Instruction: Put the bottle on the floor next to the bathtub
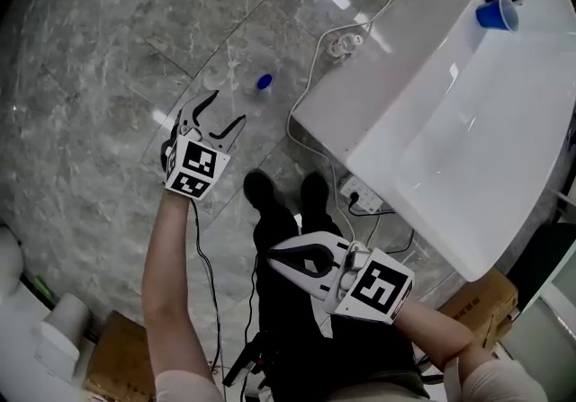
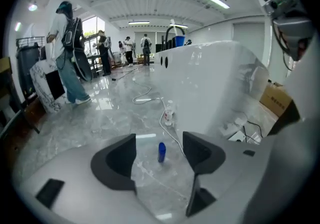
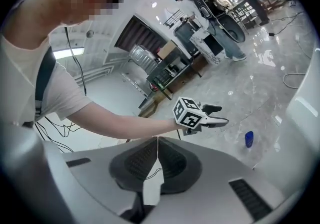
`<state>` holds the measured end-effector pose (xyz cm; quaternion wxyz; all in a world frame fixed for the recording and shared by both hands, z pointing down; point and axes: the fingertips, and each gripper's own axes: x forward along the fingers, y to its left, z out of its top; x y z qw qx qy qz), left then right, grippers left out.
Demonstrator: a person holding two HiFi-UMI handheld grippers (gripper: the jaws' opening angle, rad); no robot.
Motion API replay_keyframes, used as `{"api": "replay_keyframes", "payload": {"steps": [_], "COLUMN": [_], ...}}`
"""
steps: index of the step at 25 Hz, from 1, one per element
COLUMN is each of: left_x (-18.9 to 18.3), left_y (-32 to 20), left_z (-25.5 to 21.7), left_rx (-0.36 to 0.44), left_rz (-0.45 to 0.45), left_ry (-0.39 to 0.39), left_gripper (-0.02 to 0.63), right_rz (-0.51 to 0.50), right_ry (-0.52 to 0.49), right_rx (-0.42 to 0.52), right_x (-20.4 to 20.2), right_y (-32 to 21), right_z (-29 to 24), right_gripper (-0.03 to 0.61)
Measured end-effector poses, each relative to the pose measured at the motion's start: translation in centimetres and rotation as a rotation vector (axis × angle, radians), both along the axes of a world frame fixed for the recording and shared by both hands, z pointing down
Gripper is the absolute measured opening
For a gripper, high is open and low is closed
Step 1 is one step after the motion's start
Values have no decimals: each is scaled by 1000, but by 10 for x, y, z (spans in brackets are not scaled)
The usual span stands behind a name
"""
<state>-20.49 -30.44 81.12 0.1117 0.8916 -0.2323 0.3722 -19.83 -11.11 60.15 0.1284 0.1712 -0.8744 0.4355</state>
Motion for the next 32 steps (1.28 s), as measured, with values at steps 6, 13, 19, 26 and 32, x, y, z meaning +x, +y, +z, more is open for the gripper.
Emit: {"api": "replay_keyframes", "payload": {"steps": [6, 13, 19, 26, 32], "left_x": [0, -3, -23, -26, -31], "left_y": [14, 43, 64, 79, 96], "left_z": [-109, -217, -320, -427, -466], "left_rx": [64, -61, -45, -61, 17], "left_rz": [54, -5, -76, -302, -359], "left_ry": [46, 119, 166, 430, 431], "left_gripper": [336, 336, 336, 327, 256], "right_rz": [-38, -6, -3, -88, -159], "right_ry": [39, -45, 11, -14, -14], "right_rx": [47, 25, 59, 144, 170], "right_x": [2, 12, 10, 15, 4], "right_y": [-2, -17, -24, -17, 3], "right_z": [-59, -147, -214, -284, -305], "right_gripper": [29, 29, 29, 29, 29]}}
